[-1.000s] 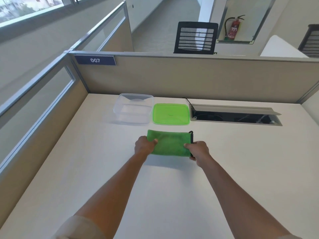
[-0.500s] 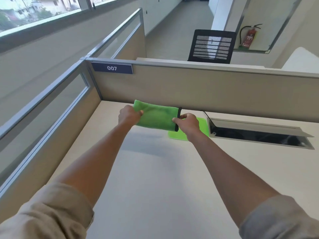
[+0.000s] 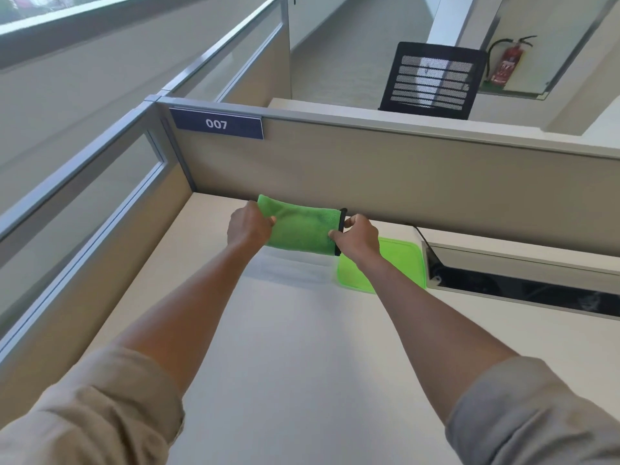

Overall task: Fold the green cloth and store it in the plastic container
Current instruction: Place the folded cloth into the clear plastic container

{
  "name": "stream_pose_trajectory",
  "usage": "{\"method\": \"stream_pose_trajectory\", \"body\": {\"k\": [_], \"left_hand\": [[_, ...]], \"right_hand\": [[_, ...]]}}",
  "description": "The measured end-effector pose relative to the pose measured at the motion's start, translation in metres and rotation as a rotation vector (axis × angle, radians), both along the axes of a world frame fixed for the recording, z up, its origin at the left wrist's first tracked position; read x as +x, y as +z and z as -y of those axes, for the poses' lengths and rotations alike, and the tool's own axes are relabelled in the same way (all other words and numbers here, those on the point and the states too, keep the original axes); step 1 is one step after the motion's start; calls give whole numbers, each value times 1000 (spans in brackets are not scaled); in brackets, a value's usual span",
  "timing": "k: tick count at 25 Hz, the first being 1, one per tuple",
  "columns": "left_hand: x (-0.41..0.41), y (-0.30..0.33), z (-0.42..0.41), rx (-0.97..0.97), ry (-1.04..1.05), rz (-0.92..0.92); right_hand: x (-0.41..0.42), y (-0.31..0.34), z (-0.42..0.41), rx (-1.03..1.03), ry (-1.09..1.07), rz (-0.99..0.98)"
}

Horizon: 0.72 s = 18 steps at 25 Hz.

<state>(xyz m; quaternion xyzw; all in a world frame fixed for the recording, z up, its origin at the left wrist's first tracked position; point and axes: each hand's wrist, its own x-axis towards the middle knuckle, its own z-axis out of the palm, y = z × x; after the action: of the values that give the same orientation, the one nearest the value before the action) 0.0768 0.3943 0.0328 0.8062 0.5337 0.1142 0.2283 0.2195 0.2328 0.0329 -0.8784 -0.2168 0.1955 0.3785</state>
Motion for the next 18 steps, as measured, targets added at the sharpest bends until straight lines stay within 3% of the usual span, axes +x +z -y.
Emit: {"method": "stream_pose_trajectory", "body": {"k": [8,18], "left_hand": [[17,-17,3,202,-135,-190],[20,-32,4,432,-252,-416]], "right_hand": [[1,-19,-16,-205,159,177],[-8,-27,-29,-480,299,538]]}}
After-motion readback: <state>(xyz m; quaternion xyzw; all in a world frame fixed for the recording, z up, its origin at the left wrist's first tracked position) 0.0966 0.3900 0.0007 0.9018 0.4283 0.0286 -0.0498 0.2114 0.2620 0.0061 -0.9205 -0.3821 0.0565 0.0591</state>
